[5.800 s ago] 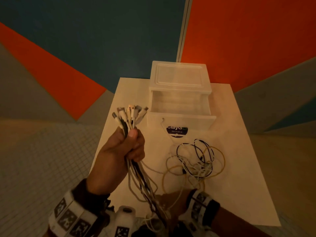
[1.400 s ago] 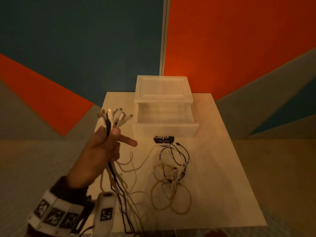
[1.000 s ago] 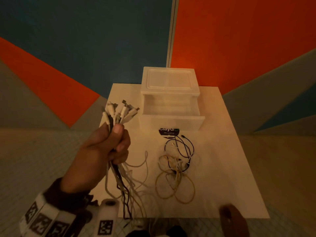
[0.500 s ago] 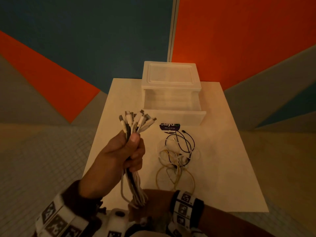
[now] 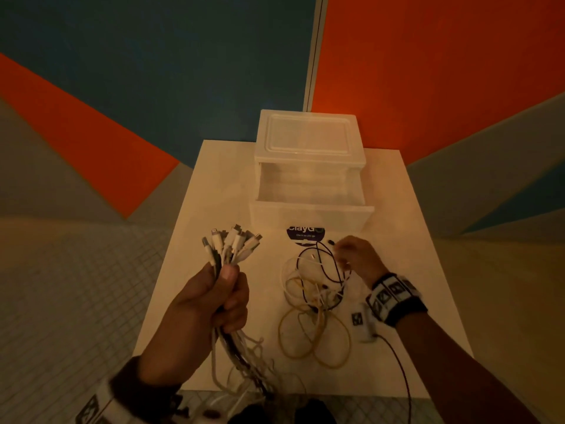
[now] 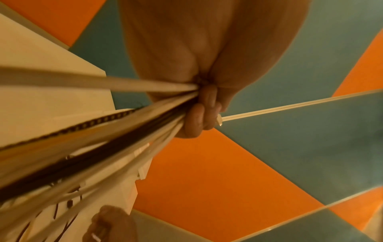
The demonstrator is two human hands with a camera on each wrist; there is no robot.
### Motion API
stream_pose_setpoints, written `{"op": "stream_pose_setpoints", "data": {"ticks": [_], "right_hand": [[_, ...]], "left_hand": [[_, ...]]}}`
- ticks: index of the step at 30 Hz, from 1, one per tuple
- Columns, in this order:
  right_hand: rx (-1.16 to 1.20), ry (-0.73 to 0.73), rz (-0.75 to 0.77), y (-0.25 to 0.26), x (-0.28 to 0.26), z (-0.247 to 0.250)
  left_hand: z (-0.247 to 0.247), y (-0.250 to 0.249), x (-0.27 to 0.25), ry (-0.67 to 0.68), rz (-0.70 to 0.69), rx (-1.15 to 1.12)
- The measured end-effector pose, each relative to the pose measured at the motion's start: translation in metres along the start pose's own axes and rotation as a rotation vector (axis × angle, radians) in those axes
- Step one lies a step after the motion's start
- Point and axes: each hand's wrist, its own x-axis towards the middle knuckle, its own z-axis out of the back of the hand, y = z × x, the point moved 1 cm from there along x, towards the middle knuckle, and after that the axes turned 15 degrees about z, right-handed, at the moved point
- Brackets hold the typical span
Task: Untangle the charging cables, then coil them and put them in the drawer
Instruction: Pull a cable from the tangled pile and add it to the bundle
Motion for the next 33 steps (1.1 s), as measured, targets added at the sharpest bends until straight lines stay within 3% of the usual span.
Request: {"op": "stream_pose_setpoints", "data": {"ticks": [1, 3, 5, 7, 11, 13, 16, 18, 20, 23, 27, 33], "right_hand": [[-0.248, -0.073, -0.041, -0.02, 0.021, 0.007], [-0.657, 0.057, -0.19, -0.06, 0.046, 0.008], [-0.818, 0.227, -0.309, -0.089, 0.05, 0.001], [-0.887, 0.201, -0.238, -0.103, 0.05, -0.005], [-0.787, 0.151, -0.107, -0.096, 0.044, -0.005], [-0.553, 0.008, -0.054, -0.077, 0.034, 0.003], [-0.155, -0.257, 0.165, 0.0, -0.003, 0.008], [0.032, -0.277, 0.347, 0.063, -0.041, 0.003], [0.169, -0.2, 0.486, 0.114, -0.08, -0.011], [0.165, -0.149, 0.619, 0.15, -0.112, -0.04], [0.045, -0.162, 0.723, 0.149, -0.116, -0.068], [-0.088, -0.112, 0.818, 0.146, -0.115, -0.069]], "left_hand": [[-0.001, 0.0, 0.003, -0.011, -0.004, -0.013], [-0.003, -0.001, 0.012, -0.042, -0.015, -0.029], [-0.006, -0.001, 0.022, -0.077, -0.023, -0.029], [-0.008, -0.002, 0.029, -0.11, -0.021, -0.037], [-0.006, -0.001, 0.044, -0.149, -0.024, -0.041], [-0.003, 0.0, 0.051, -0.156, -0.027, -0.049], [-0.005, 0.002, 0.063, -0.15, -0.032, -0.095], [-0.011, 0.002, 0.07, -0.161, -0.015, -0.104], [-0.018, 0.003, 0.075, -0.164, -0.01, -0.093], [-0.03, 0.005, 0.079, -0.148, -0.005, -0.045], [-0.04, 0.007, 0.076, -0.19, -0.004, 0.036], [-0.037, 0.013, 0.07, -0.271, -0.047, 0.178]]}}
